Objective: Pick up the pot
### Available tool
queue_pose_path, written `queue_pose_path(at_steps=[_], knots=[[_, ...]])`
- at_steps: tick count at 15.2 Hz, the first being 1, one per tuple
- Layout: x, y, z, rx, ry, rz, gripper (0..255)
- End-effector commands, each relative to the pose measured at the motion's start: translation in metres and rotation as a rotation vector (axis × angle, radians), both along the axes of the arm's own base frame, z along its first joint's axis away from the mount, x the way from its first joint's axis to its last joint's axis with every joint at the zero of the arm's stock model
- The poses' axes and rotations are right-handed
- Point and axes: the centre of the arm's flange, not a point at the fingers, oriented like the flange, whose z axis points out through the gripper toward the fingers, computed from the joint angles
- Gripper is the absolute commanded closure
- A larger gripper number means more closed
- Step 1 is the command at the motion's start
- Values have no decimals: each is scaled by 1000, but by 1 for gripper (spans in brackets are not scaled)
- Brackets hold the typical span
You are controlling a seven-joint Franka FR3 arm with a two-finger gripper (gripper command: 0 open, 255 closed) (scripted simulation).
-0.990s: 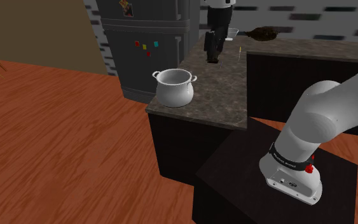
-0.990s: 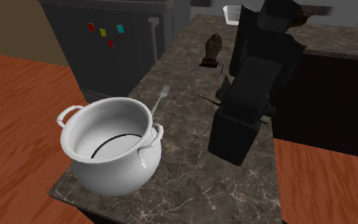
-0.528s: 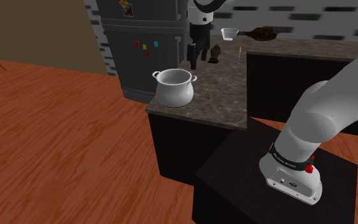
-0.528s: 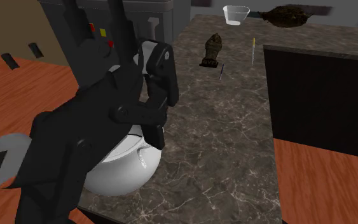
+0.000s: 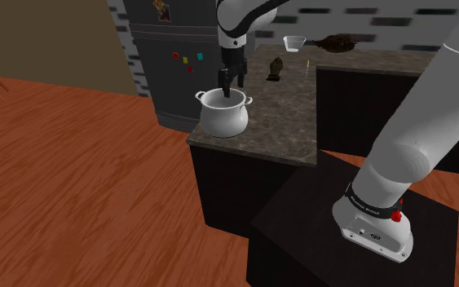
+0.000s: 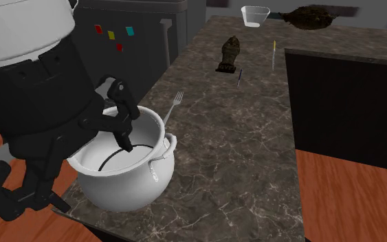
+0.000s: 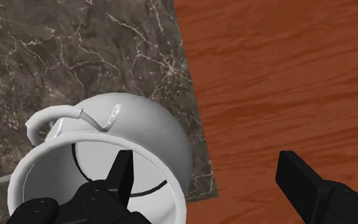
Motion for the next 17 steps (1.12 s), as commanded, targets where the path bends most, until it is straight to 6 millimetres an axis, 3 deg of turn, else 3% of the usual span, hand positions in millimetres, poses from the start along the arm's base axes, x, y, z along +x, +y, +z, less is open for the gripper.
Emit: queue_pose_path(at_steps=[1,12,17], knots=[[22,-1,-16,6,4,-2,0],[143,0,-100,40,25,-16,0],[143,0,-126,40,25,-16,0]])
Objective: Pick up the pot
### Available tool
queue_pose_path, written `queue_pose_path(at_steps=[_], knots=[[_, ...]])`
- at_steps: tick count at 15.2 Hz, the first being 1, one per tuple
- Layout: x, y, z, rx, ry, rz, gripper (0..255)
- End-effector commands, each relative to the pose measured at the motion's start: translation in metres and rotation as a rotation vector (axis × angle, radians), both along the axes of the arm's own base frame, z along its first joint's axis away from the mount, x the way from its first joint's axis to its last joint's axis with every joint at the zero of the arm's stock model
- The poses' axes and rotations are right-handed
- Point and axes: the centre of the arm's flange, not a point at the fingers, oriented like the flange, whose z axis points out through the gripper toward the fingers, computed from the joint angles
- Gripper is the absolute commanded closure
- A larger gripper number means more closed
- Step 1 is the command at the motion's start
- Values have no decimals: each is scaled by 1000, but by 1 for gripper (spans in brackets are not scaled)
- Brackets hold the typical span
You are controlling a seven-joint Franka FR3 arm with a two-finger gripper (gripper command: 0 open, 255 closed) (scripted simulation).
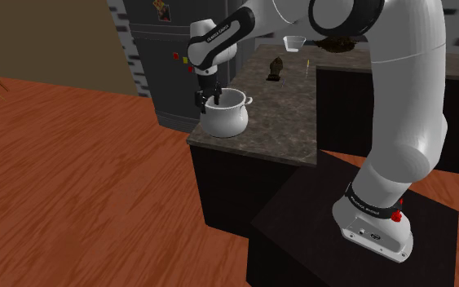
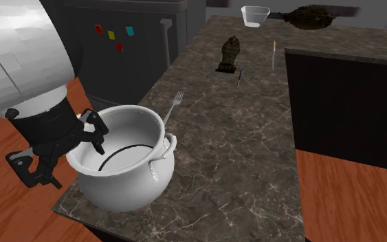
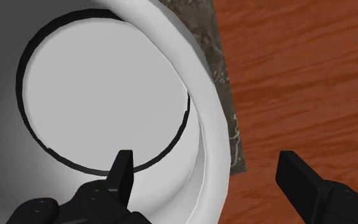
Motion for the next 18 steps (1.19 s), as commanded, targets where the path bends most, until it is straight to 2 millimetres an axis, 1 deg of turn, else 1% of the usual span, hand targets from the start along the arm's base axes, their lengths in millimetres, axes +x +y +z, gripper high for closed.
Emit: queue_pose_path(at_steps=[1,3,5,6,15,18], knots=[[1,0,-11,0,0,0,0],[1,0,-19,0,0,0,0],[1,0,-19,0,0,0,0],[1,0,-19,0,0,0,255],[1,0,-19,0,0,0,255],[1,0,-3,0,0,0,255]])
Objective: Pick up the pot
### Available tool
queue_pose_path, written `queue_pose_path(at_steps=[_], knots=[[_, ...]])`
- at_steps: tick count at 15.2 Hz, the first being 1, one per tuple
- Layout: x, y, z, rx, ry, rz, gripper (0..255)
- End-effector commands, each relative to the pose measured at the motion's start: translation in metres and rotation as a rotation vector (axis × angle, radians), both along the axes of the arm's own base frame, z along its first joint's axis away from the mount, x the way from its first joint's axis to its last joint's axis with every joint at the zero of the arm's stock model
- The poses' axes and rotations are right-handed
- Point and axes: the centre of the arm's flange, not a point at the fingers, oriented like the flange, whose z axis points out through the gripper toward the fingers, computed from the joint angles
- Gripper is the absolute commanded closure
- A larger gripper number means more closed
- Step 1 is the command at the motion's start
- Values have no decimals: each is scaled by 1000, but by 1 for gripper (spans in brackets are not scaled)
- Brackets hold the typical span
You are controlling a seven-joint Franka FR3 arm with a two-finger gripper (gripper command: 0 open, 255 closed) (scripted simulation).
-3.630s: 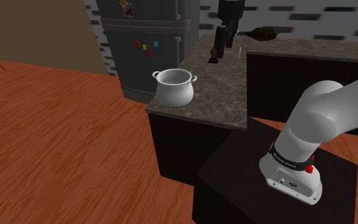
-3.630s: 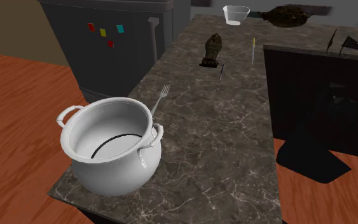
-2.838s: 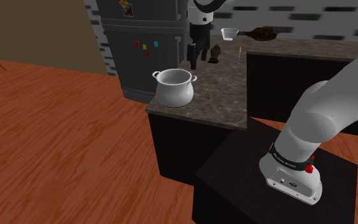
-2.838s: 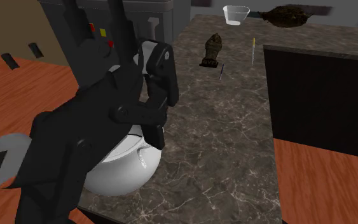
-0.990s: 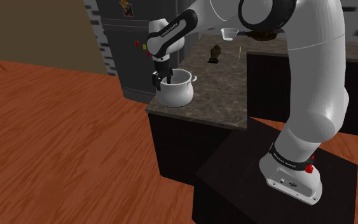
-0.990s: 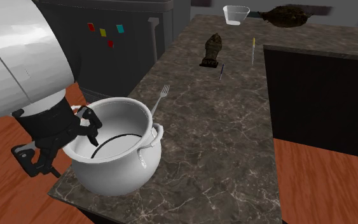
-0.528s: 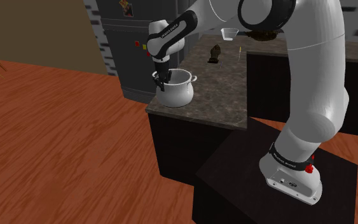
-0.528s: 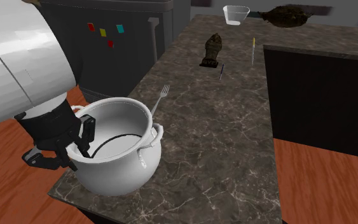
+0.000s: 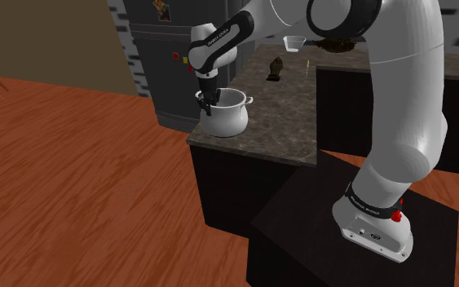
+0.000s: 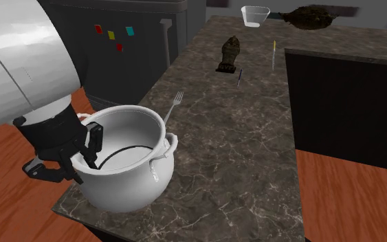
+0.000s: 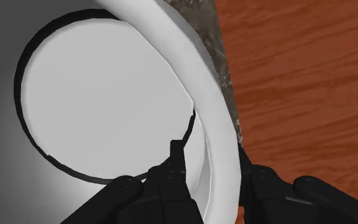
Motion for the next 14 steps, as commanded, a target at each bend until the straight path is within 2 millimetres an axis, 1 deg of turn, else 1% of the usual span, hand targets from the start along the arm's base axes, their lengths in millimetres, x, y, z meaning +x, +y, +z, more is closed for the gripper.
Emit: queue_pose_path(at_steps=[1,12,14], knots=[[2,1,14,0,-6,1,255],[2,1,72,0,-6,1,255],[2,1,73,0,-6,1,255]])
